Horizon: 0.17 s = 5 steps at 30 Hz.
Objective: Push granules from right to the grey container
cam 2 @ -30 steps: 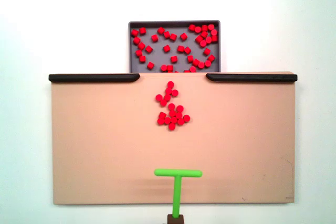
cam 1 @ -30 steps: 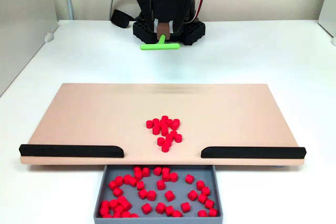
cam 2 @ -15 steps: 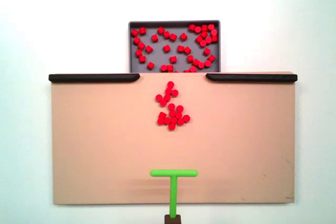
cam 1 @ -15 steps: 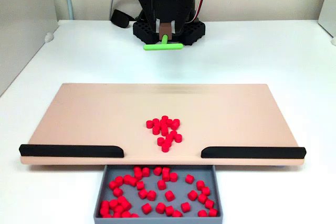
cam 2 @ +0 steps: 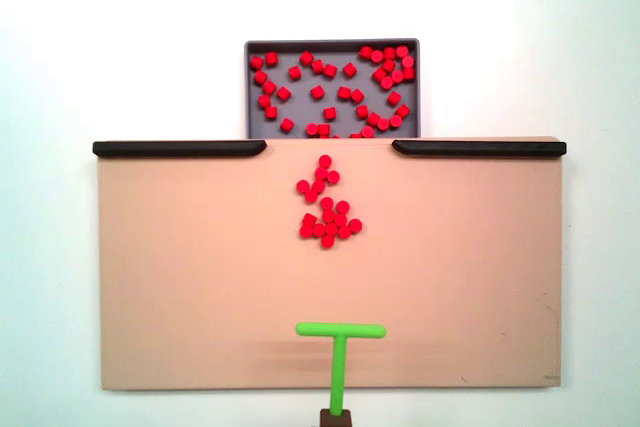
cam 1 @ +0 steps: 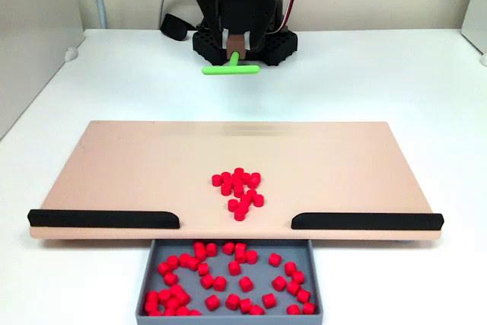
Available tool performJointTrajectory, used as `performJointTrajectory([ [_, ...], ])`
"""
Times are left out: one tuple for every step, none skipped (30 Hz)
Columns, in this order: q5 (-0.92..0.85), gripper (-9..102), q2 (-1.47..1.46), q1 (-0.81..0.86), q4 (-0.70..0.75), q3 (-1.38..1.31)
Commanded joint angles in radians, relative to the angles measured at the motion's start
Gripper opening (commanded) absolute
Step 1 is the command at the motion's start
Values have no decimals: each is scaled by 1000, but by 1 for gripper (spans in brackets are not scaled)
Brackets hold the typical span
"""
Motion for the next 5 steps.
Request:
performJointTrajectory([
  [-6, 0, 8, 0, 6, -8],
  [-6, 0, 5, 0, 6, -8],
  [-3, 0, 2, -2, 6, -8],
  [3, 0, 0, -2, 6, -8],
  [5, 0, 0, -2, 6, -8],
])
